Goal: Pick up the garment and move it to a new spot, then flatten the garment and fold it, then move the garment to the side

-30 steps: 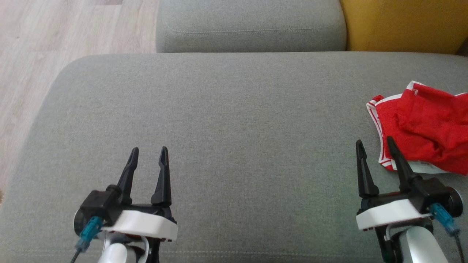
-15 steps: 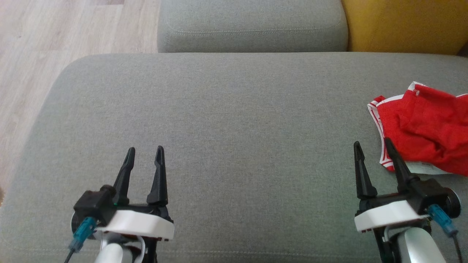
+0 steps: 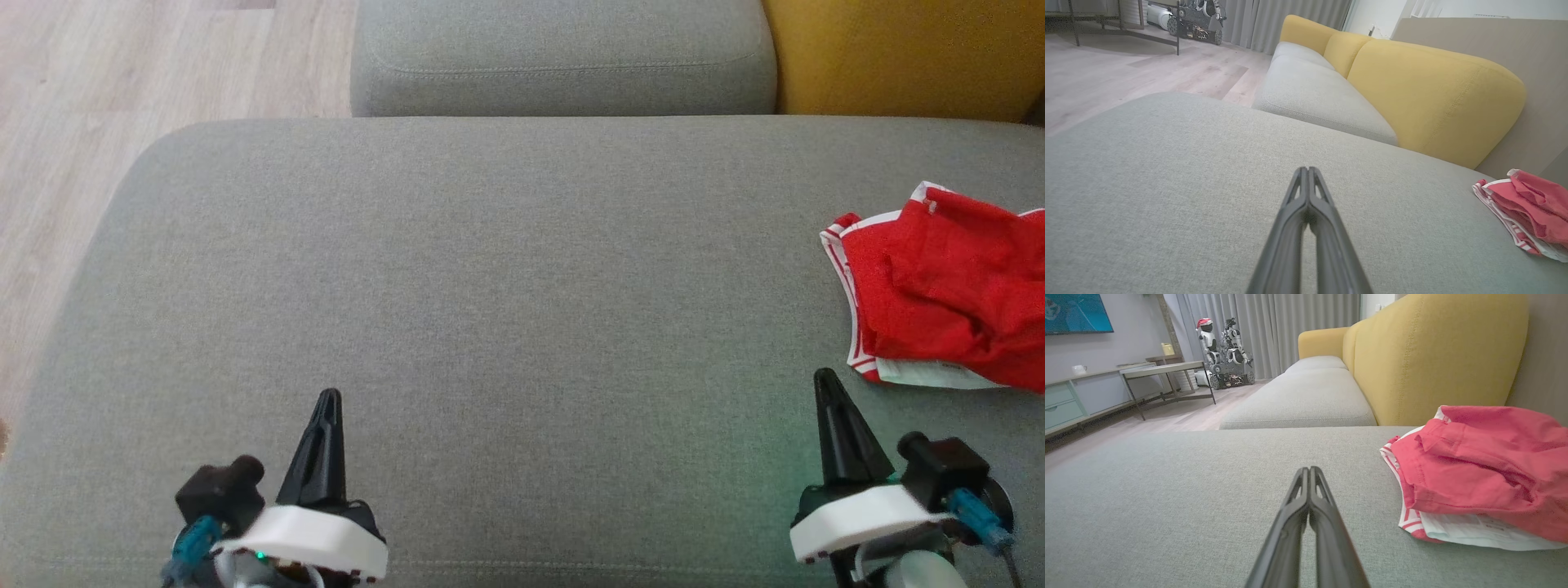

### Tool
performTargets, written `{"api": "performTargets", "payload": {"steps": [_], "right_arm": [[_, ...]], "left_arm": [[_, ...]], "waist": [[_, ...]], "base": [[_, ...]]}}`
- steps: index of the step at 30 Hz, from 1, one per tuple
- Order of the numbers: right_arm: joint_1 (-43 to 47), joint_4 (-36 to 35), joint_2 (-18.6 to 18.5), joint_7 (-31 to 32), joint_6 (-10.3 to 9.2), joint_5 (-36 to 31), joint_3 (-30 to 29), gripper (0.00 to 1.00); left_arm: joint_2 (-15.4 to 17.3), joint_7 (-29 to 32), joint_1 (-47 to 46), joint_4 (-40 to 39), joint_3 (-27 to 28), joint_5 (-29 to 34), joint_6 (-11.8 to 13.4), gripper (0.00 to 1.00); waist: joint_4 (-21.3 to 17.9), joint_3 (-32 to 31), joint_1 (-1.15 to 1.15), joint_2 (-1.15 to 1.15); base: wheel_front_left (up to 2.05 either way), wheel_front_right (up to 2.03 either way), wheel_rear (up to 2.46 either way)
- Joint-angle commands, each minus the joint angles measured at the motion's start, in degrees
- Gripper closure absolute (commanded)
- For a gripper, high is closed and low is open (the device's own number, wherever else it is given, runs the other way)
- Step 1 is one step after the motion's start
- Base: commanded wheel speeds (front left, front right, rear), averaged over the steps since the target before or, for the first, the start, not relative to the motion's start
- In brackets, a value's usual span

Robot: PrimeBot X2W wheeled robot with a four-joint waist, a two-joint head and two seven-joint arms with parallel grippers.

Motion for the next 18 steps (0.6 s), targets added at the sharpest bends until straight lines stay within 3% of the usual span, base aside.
{"api": "performTargets", "payload": {"steps": [1,18], "right_arm": [[-2.6,-1.96,-0.12,0.28,0.02,1.81,-0.39,1.0],[-3.25,-2.04,-0.12,2.9,0.07,13.29,-1.43,1.0]], "left_arm": [[0.31,0.24,-2.52,-1.83,0.69,-1.51,-0.39,1.0],[0.89,2.36,-3.73,-0.49,2.43,-11.74,-1.56,1.0]], "waist": [[-0.05,0.01,0.0,0.0],[-0.61,0.18,0.0,0.0]], "base": [[0.0,0.0,0.0],[0.0,0.0,0.0]]}}
